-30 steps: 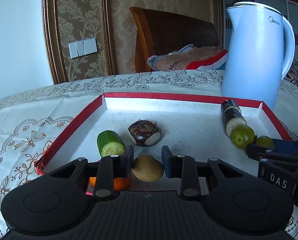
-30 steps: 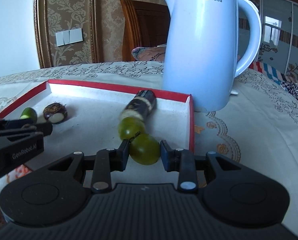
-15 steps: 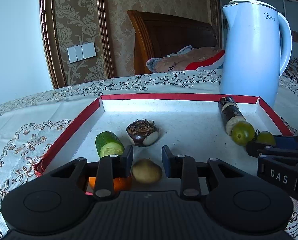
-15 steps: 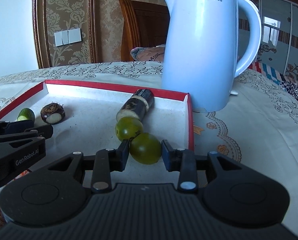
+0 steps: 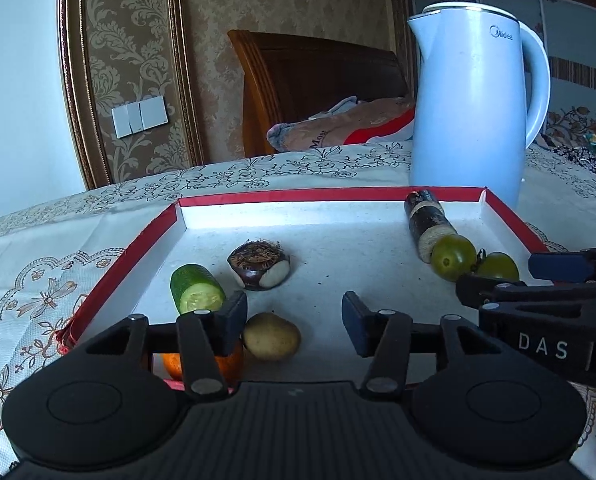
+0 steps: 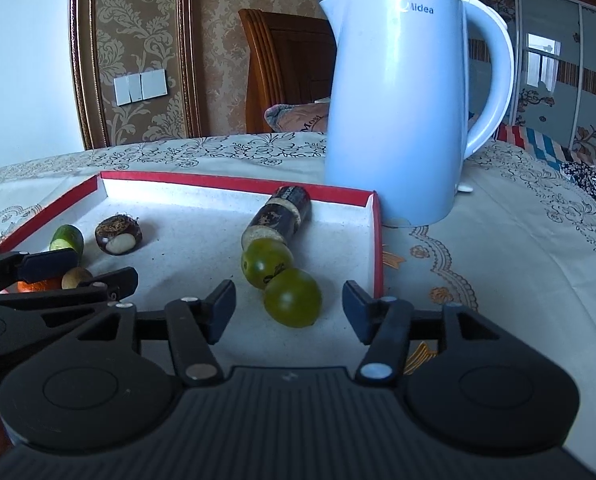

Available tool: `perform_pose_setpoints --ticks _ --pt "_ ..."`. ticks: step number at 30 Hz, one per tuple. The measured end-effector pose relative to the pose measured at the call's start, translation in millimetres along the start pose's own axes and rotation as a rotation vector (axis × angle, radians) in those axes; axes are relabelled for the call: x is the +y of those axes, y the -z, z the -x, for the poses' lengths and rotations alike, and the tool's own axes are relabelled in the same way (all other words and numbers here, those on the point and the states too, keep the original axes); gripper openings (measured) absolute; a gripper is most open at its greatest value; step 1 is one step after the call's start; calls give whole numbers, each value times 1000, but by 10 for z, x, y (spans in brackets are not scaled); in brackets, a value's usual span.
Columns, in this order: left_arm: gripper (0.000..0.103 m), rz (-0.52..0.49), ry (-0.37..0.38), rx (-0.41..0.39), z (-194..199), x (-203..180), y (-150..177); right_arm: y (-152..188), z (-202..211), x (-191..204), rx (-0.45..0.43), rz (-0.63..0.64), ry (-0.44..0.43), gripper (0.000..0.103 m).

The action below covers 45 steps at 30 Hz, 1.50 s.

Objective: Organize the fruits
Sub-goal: 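Open both grippers to release the kiwi and green tomato in the tray, then pull both grippers back from the tray toward the remaining kiwi and mandarin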

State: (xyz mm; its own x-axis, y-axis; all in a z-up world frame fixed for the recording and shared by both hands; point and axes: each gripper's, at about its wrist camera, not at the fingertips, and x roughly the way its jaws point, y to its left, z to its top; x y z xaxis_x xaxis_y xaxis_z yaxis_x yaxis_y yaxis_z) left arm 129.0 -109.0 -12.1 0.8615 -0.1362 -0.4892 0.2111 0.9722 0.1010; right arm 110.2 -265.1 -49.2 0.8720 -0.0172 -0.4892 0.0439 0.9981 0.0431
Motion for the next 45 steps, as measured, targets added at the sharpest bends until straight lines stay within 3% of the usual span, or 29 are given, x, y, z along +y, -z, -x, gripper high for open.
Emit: perform_pose_setpoints --ticks 10,14,27,34,36,38,45 --pt "52 -15 16 -27 264 -4 92 39 157 -37 -34 -10 -20 69" --pt "65 3 -7 -44 392 46 133 63 244 -12 -63 9 -11 73" --pt "65 65 -13 -30 639 231 232 154 479 -88 -84 -36 -52 80" --pt "65 84 63 -11 903 312 360 260 715 -202 -111 -84 -86 85" --pt "66 92 79 -6 973 333 407 290 801 -266 -120 -109 -108 85" --pt "74 98 91 7 1003 348 440 336 877 -341 -119 -133 -140 85" --pt "74 127 60 44 933 393 440 526 1212 -392 -109 -108 -302 89"
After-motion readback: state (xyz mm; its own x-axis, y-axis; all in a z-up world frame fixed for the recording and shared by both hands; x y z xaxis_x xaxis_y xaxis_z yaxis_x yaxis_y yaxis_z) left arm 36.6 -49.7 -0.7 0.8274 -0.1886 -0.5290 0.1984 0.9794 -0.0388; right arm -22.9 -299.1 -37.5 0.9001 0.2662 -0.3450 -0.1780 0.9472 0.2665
